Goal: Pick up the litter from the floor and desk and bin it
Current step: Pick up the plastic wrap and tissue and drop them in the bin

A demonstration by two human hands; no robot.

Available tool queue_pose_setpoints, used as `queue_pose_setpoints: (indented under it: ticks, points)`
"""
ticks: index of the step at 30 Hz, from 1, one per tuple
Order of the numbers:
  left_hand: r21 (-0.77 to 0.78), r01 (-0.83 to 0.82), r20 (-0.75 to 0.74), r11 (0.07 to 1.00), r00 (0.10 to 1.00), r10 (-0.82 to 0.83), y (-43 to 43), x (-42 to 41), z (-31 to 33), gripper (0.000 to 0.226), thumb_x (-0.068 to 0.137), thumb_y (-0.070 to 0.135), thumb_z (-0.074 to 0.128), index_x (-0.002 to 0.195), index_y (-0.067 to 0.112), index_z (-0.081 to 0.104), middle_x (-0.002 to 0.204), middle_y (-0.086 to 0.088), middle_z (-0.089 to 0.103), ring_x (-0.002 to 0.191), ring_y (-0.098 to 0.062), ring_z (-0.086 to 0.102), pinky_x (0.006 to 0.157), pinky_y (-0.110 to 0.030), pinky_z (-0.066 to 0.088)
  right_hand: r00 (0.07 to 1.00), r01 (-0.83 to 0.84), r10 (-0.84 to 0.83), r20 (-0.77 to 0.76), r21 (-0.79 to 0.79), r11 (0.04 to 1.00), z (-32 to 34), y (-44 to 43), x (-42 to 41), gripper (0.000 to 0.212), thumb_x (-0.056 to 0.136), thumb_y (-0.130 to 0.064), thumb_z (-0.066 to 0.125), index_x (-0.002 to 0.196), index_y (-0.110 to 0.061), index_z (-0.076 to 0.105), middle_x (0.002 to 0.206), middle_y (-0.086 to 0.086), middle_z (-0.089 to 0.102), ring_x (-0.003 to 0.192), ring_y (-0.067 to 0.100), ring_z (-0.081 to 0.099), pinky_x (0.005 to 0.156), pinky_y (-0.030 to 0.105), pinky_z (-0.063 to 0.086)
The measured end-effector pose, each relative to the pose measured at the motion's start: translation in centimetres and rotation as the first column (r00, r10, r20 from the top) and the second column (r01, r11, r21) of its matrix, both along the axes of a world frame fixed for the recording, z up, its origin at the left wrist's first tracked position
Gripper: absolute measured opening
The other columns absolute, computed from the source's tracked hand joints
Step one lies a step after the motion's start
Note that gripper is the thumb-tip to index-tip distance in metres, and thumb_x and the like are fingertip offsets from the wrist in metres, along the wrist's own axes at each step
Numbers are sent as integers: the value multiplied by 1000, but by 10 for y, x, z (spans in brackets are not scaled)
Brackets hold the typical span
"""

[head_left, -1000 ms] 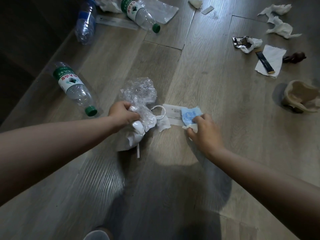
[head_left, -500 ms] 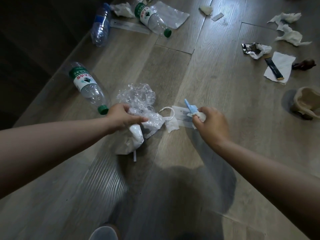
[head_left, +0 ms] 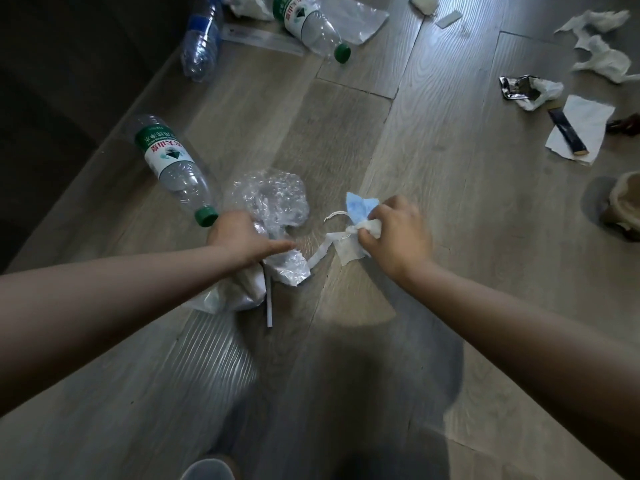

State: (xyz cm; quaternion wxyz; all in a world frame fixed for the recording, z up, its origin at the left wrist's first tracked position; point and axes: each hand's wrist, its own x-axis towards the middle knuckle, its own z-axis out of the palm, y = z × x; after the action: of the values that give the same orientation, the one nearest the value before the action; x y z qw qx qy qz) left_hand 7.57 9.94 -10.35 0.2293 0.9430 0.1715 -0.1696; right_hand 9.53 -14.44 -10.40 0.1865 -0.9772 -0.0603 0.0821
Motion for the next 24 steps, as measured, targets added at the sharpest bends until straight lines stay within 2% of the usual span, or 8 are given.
queue_pose_setpoints:
  ticks: [4,6,8,10,13,16,20,24]
  points:
    - [24,21,-2,1000,1000,-21,-4,6,-5,41,59,51,84,69,14,69,69,-1,68,66,-15,63,58,-32,52,998,4,-6,-60,-30,1000,-15,7,-10,42,86,-45,57,116,-16,51,129,6,47,116,30,40,93,36,36]
    - [-6,-1,-28,1000,1000,1,-5,9,-8,38,61,43,85,74,11,69,73,-5,69,69,-19,65,64,-35,56,999,-11,10,-45,-35,999,-17,7,-12,62,84,-55,55,131,-18,43,135,9,44,120,32,38,101,39,34]
    - [-45,-24,-66,999,998,21,-5,12,-10,37,62,37,86,77,8,68,75,-7,69,71,-21,67,67,-38,58,996,-43,35,-86,-83,996,-16,9,-13,86,80,-69,50,149,-25,23,144,12,34,126,33,32,107,40,30]
    - [-70,-53,-85,996,995,47,-6,13,-9,35,63,33,86,79,8,68,76,-7,69,72,-21,67,68,-39,59,992,-74,54,-115,-182,981,-14,15,-12,100,75,-81,43,153,-29,10,147,16,28,128,34,29,108,41,27]
    - [-80,-90,-80,993,993,83,-9,12,-10,31,62,27,85,78,6,69,76,-8,69,72,-21,67,67,-39,59,987,-58,14,-162,-275,960,-11,27,-10,107,67,-91,34,152,-29,13,149,19,22,132,38,26,106,48,30]
    - [-59,-97,-74,994,993,92,-12,10,-8,30,62,28,85,76,7,69,74,-7,69,71,-21,67,64,-34,56,972,-34,-34,-232,-284,958,-10,39,-14,110,67,-92,30,152,-25,9,154,21,10,140,41,13,108,56,24]
    - [-39,-94,-71,995,993,91,-11,11,-6,31,60,32,86,75,10,70,73,-4,69,71,-19,66,66,-34,57,971,-15,-61,-231,-314,949,-8,47,-12,113,68,-92,33,152,-22,8,156,23,6,142,42,8,107,57,24]
    - [-41,-113,-68,993,992,110,-12,11,-4,29,59,30,85,73,10,70,74,-5,69,73,-21,67,69,-37,59,974,-4,-75,-212,-351,936,-10,53,-10,110,69,-89,37,150,-19,14,154,25,11,141,43,12,104,56,27]
